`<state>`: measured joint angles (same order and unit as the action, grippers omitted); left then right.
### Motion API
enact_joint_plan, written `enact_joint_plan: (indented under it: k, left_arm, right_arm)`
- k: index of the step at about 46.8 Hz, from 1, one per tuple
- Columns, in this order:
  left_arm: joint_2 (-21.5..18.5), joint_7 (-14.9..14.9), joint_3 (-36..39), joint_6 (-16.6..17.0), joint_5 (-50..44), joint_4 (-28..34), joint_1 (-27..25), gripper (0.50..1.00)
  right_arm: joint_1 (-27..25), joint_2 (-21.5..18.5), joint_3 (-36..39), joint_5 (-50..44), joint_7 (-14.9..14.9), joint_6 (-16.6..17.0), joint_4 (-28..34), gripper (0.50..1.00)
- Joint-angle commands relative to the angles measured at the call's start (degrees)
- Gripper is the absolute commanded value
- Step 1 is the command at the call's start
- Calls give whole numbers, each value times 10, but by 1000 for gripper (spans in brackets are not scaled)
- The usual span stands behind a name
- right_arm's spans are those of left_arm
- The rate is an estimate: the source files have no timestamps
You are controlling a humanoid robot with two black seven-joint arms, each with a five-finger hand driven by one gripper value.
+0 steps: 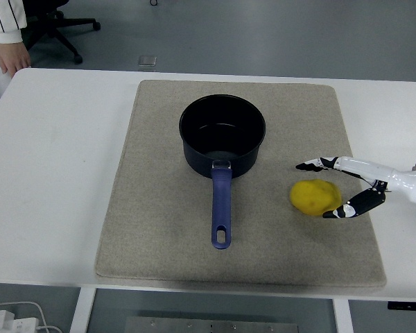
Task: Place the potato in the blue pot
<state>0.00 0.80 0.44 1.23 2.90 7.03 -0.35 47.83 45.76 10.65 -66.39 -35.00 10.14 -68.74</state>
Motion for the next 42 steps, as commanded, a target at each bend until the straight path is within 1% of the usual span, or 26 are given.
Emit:
enact_joint_plan:
  k: [1, 14, 25, 34, 38, 40, 42]
  left_arm:
    - [0, 0, 0, 0, 0, 0, 0, 996]
    - [0, 0, 0, 0, 0, 0, 0, 996]
    - [0, 0, 0, 0, 0, 0, 0, 996]
    - [0, 0, 0, 0, 0, 0, 0, 996]
    - [0, 0, 0, 0, 0, 0, 0, 996]
    - [0, 0, 0, 0, 0, 0, 0, 996]
    - [0, 0, 0, 0, 0, 0, 0, 996]
  right_arm:
    - [-5, 0, 0, -9, 0, -9, 1, 932]
    - [-14, -3, -3, -19, 0, -41, 1, 932]
    - [-15, -4, -3, -19, 0, -66, 1, 915]
    - [-21, -6, -4, -20, 0, -72, 3, 903]
    - [-21, -7, -5, -20, 0, -72, 3, 870]
    - [-21, -7, -4, -20, 0, -72, 3, 862]
    - [-21, -7, -5, -20, 0, -72, 3, 838]
